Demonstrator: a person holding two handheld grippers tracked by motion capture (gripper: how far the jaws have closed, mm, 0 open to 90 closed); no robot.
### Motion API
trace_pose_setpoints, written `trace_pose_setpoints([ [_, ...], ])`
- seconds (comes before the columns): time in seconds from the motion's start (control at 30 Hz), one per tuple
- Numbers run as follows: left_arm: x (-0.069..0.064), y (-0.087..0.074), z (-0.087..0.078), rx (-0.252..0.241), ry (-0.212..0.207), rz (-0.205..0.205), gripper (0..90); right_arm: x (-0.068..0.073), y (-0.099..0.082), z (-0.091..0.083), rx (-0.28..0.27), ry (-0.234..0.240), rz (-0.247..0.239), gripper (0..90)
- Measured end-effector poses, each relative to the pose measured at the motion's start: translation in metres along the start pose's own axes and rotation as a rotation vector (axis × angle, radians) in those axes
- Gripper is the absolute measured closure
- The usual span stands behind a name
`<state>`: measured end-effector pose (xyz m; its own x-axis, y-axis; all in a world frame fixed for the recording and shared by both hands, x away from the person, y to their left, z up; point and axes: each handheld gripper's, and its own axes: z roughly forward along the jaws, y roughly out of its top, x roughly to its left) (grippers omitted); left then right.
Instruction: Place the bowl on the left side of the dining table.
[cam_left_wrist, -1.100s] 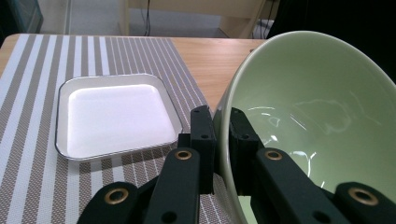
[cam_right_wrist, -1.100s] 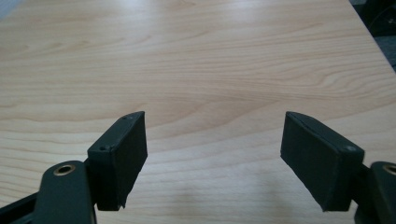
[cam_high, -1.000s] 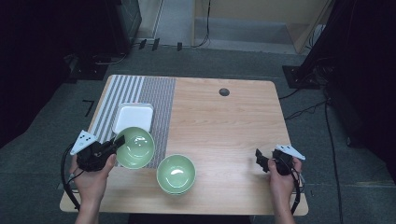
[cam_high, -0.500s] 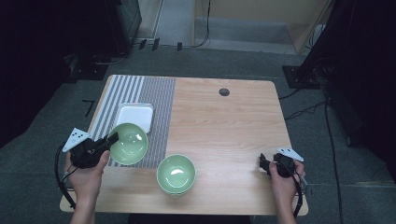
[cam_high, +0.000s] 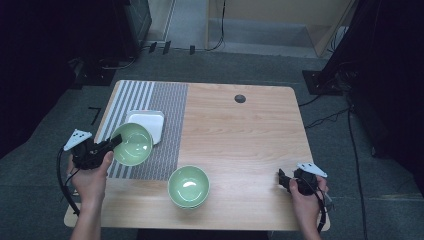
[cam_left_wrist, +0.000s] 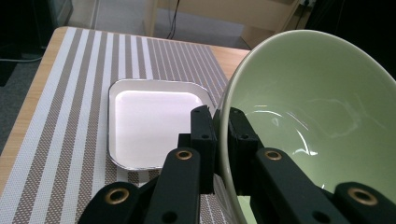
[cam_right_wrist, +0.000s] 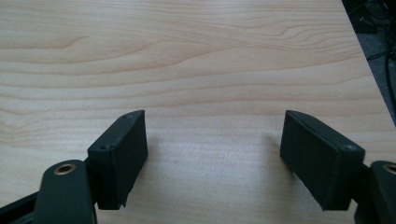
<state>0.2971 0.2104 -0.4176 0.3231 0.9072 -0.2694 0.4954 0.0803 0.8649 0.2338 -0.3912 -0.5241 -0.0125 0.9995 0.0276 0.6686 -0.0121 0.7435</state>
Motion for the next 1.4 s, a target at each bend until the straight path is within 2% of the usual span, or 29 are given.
trace_pose_setpoints([
  [0.2,0.007,0.006,0.013,0.009,0.017,-0.014,84.1,0.000,-0.002,-0.002,0.000,0.010,-0.010,22.7],
  [0.53,0.027,0.021,0.043,0.028,0.043,-0.061,84.2,0.001,-0.002,-0.002,0.001,0.020,-0.016,21.9],
  [0.73,0.033,0.026,0.065,0.063,0.083,-0.058,84.1,0.001,-0.002,-0.002,0.001,0.023,-0.021,21.9],
  [0.83,0.036,0.026,0.074,0.070,0.092,-0.075,84.2,0.001,-0.002,-0.002,0.001,0.023,-0.021,21.8],
  [0.97,0.041,0.024,0.087,0.097,0.124,-0.093,84.2,0.001,-0.002,-0.002,0.003,0.025,-0.022,21.0],
  [1.0,0.043,0.023,0.093,0.118,0.139,-0.092,84.1,0.001,-0.001,-0.001,0.007,0.025,-0.021,18.1],
  [1.1,0.044,0.022,0.101,0.140,0.159,-0.090,84.1,0.001,-0.001,-0.001,0.013,0.024,-0.021,14.9],
  [1.4,0.045,0.022,0.115,0.183,0.203,-0.088,84.1,0.004,0.000,0.001,0.023,0.013,-0.012,10.1],
])
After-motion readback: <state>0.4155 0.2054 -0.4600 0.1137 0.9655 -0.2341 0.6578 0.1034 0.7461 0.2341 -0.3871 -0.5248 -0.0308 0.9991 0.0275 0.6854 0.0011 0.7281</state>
